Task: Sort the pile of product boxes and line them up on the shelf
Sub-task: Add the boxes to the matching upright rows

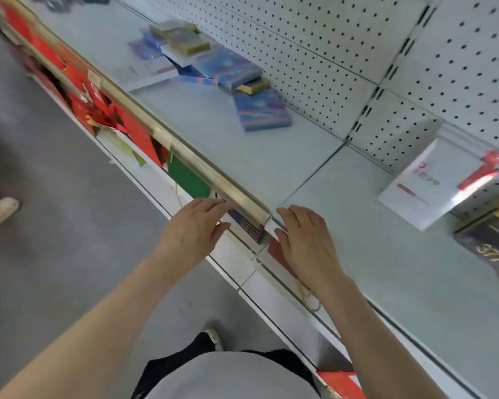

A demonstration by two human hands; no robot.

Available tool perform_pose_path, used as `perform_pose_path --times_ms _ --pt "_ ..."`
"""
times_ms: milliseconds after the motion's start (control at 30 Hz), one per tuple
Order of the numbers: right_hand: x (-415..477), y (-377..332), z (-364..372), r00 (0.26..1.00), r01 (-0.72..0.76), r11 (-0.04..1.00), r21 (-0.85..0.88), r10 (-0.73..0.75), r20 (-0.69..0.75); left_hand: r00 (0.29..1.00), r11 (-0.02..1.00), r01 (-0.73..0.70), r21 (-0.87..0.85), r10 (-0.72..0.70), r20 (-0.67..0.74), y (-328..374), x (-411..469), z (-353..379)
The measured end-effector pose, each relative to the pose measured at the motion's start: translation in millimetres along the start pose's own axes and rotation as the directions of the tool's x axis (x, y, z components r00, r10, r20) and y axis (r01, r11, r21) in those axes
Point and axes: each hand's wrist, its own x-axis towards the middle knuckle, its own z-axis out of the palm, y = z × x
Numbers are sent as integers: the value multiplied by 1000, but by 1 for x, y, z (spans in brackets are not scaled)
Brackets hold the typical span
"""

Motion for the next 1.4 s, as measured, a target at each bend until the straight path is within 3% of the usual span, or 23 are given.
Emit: perform_pose_path --times_ms 267,633,767,900,1000,1267,1400 --pt "112 -73 29 999 22 999 44 -23 30 993 993 120 -1 -120 -21 -121 17 -31" --pt "325 -63 63 995 -74 996 49 77 -58 996 996 80 38 -78 -50 -257 152 -47" --pt "428 -48 74 978 -183 982 43 186 -89 999 996 47 70 -46 -15 -307 203 -57" --pt "505 -31 93 899 -412 909 -63 416 134 997 996 69 63 -71 17 -343 248 -63" --pt "516 -29 114 847 -469 882 -51 465 257 996 997 60 49 -63 56 -369 279 -59" --pt "476 -27 126 912 -410 891 194 395 113 982 995 -78 -54 86 166 -420 402 -24" --pt "460 -41 112 875 -473 818 327 480 64 955 971 -234 -52 239 173 -442 467 2"
